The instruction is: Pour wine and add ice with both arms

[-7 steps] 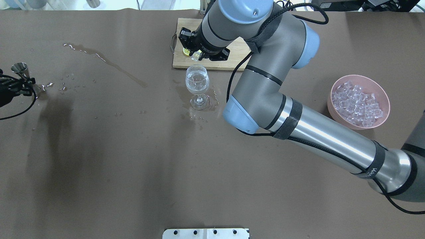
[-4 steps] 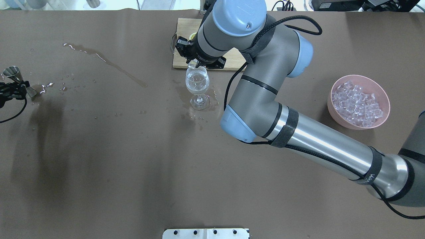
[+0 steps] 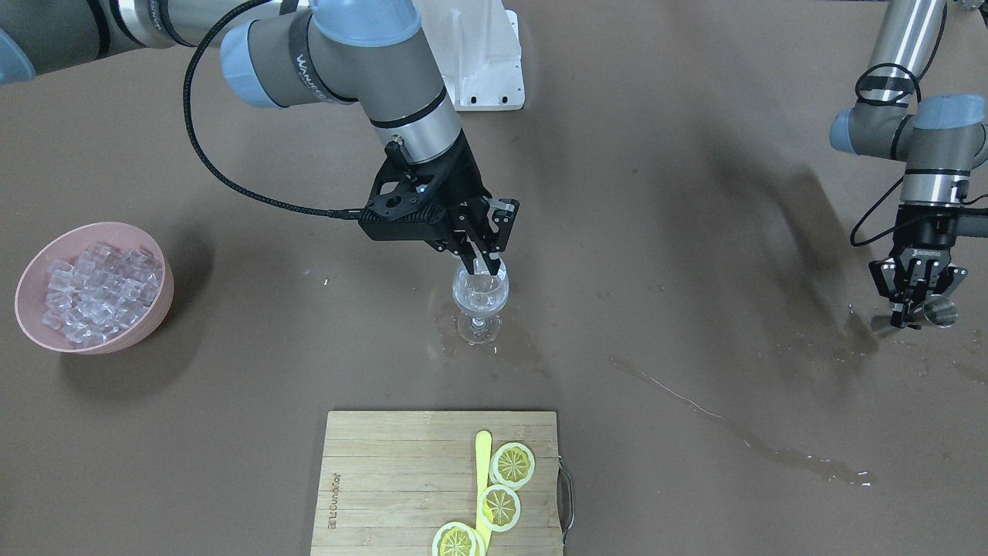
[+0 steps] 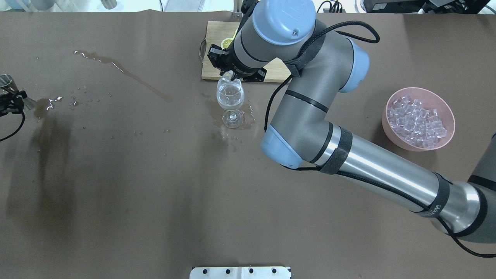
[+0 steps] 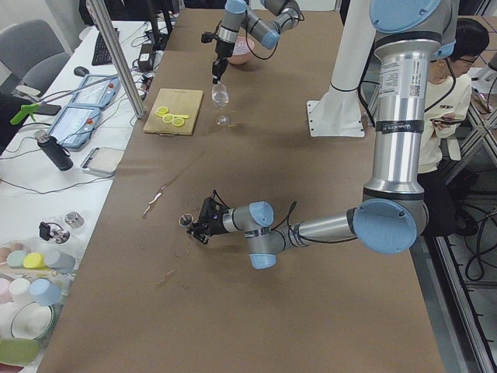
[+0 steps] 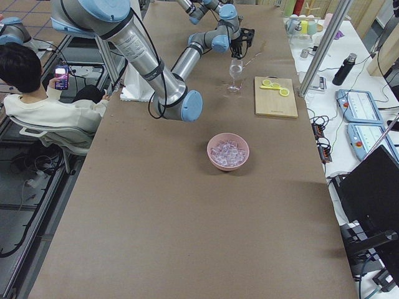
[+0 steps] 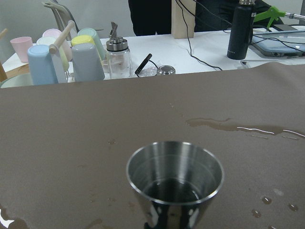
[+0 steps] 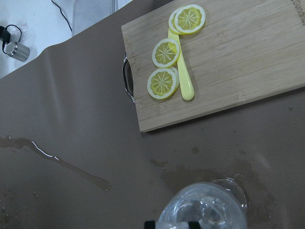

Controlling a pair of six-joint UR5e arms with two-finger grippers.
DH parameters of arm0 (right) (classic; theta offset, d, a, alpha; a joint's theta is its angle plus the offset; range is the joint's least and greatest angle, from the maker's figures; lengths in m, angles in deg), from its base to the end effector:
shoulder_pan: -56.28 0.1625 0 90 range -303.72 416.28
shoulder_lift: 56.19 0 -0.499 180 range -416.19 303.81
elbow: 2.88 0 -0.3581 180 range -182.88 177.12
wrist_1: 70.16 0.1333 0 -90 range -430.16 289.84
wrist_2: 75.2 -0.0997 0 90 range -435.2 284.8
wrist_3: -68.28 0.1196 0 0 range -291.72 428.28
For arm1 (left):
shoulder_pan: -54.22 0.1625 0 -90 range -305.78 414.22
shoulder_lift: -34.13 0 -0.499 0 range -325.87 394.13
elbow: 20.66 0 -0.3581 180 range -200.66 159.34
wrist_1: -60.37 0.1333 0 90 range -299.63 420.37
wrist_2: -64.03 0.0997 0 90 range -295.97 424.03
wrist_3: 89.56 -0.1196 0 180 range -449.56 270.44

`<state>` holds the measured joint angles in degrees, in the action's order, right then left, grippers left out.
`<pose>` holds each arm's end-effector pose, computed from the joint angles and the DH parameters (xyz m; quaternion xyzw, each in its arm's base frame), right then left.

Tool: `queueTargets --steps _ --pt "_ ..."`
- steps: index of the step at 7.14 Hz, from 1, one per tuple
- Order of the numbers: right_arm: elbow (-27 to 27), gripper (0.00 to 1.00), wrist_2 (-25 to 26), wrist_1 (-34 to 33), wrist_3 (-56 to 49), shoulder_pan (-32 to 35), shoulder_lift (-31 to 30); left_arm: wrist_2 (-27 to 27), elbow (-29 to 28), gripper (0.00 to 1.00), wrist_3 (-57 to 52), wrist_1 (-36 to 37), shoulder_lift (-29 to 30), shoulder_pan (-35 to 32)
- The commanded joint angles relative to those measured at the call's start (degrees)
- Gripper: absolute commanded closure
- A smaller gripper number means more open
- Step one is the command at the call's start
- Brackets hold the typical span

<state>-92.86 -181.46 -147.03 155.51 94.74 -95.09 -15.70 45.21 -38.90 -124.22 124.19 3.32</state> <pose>-0.5331 -0.5509 0.1574 0.0731 -0.5346 0.1854 0.8213 0.1775 -0.4636 0.7528 0.4590 0.3539 -0.1333 0.8039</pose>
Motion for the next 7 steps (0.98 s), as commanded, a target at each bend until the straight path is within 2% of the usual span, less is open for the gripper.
queueTargets --steps 1,5,7 --pt "-0.5 1.00 0.1 -0.1 -0.1 0.0 -0.2 1.7 -2.5 1.00 0.1 -2.0 -0.1 0.0" --pt "-1.5 1.00 -0.2 -0.8 -0.3 0.3 -1.4 2.0 -3.7 1.00 0.1 -2.0 -0.3 0.2" --pt "-2.6 0.98 -0.2 -3.3 -0.2 0.4 -1.3 2.4 -4.3 1.00 0.1 -2.1 -0.3 0.2"
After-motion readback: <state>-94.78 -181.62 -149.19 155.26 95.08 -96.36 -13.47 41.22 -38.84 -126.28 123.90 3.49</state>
